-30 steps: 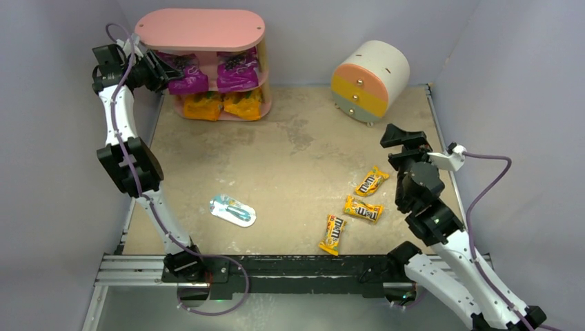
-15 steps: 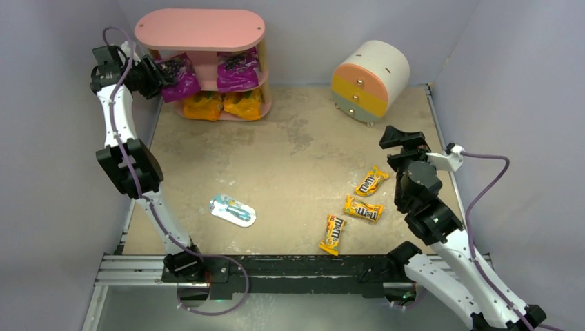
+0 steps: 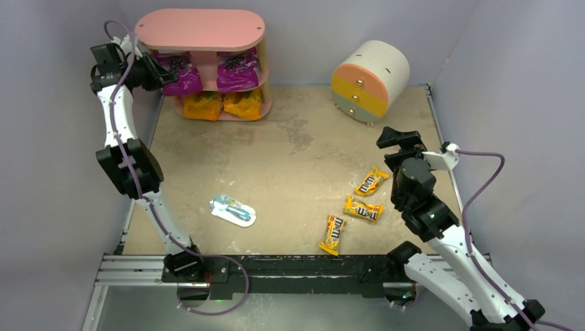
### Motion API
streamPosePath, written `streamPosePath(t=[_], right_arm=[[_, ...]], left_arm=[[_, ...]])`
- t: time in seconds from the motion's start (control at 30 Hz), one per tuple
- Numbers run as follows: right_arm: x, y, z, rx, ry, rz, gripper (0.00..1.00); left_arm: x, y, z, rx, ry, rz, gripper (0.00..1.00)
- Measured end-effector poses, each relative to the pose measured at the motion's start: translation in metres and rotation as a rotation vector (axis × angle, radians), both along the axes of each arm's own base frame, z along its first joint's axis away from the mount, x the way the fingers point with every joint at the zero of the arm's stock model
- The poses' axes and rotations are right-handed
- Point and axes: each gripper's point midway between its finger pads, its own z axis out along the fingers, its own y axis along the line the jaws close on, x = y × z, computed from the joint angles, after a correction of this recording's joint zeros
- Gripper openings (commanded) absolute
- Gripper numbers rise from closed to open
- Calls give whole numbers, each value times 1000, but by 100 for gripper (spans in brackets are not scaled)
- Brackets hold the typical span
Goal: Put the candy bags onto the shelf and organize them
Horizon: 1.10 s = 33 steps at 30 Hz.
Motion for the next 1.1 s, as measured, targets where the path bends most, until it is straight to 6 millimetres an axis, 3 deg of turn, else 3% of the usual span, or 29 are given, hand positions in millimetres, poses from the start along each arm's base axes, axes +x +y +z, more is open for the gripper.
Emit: streamPosePath(t=[0.27,0.4,0.5,0.67,0.77,0.93,1.1], right_arm=[[0,-2,1,-1,-3,-7,94],[-2,-3,3,-1,-9,-8,94],[-3,-4,5,0,-17,-11,94],[-4,-5,9,-3,-22,-10,94],[-4,-5,11,-4,-26,-9,94],[-3,-4,11,-10,-21,-8,94],[-2,-2,9,-14,-15,0,95]], left_arm=[[2,-65,7,-59,-71,-222,1],[2,-85,11,-64,-89,-273,36],[7,-79,8,-41,-75,-246,49],[16,-62,2,33,-46,-167,58],[19,-50,2,95,-29,-108,73],[25,-24,7,195,-28,-2,76],[24,-17,5,210,-23,14,87]])
